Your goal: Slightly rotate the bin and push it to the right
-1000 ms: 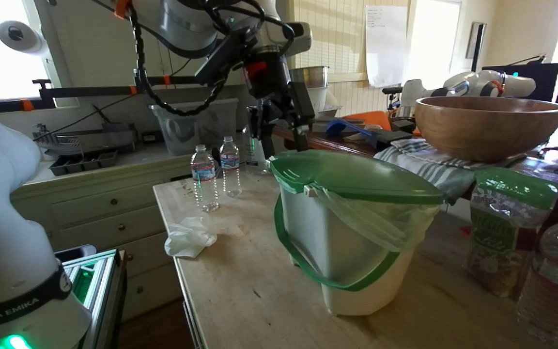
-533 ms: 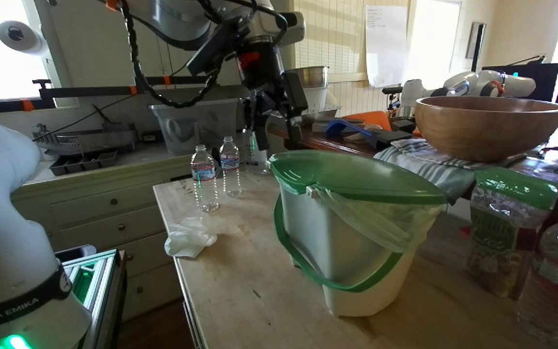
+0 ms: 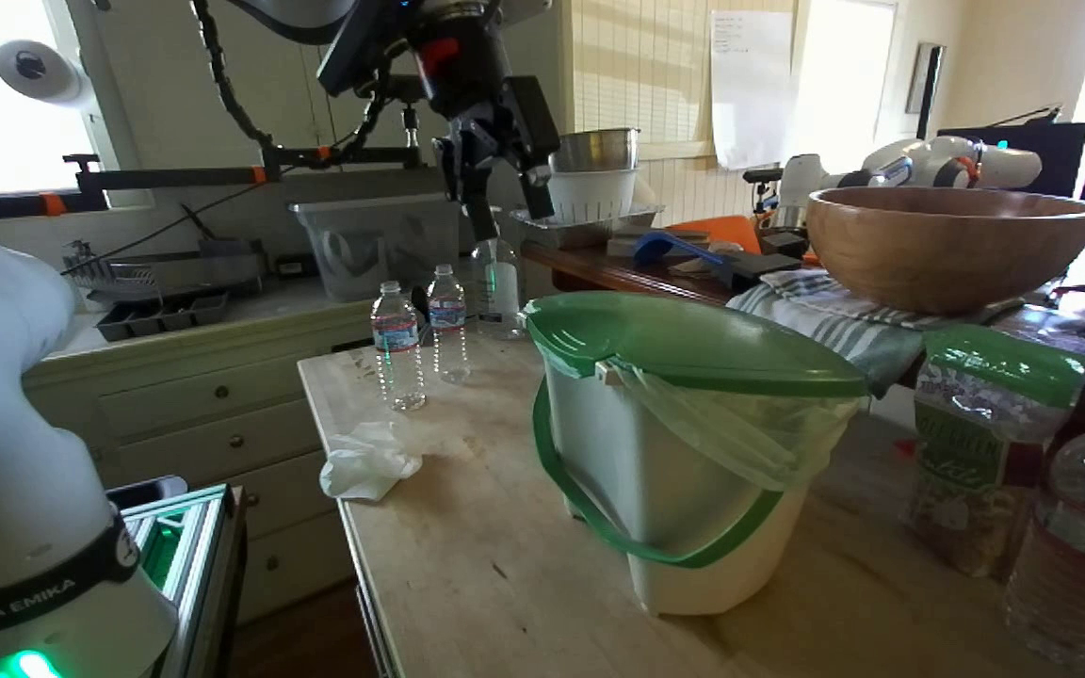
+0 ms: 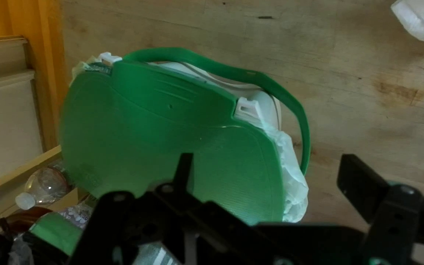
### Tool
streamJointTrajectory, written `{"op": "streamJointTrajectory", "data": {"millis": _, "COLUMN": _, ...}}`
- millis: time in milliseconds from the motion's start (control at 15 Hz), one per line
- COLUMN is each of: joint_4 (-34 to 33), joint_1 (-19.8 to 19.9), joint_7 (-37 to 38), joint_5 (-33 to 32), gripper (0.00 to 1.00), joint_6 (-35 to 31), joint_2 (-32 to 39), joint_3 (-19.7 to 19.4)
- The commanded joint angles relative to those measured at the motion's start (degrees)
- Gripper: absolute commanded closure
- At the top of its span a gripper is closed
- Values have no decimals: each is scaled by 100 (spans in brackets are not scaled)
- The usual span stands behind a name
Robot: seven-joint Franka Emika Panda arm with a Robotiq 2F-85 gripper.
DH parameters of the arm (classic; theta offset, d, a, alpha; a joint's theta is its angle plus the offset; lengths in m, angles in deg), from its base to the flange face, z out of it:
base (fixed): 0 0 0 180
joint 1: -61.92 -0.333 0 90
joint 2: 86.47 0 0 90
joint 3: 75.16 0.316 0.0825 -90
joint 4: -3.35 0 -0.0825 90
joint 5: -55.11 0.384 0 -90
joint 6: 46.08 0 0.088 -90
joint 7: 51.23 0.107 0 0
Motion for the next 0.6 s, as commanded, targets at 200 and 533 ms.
{"op": "streamJointTrajectory", "data": {"millis": 200, "joint_4": 240, "joint_1": 30, "joint_7": 51, "joint_5": 135, "gripper": 0, "joint_6": 19, "joint_2": -702, "joint_3": -126}}
{"op": "streamJointTrajectory", "data": {"millis": 533, "joint_4": 231, "joint_1": 88, "joint_7": 92, "joint_5": 152, "gripper": 0, "joint_6": 0, "joint_2": -905, "joint_3": -255}}
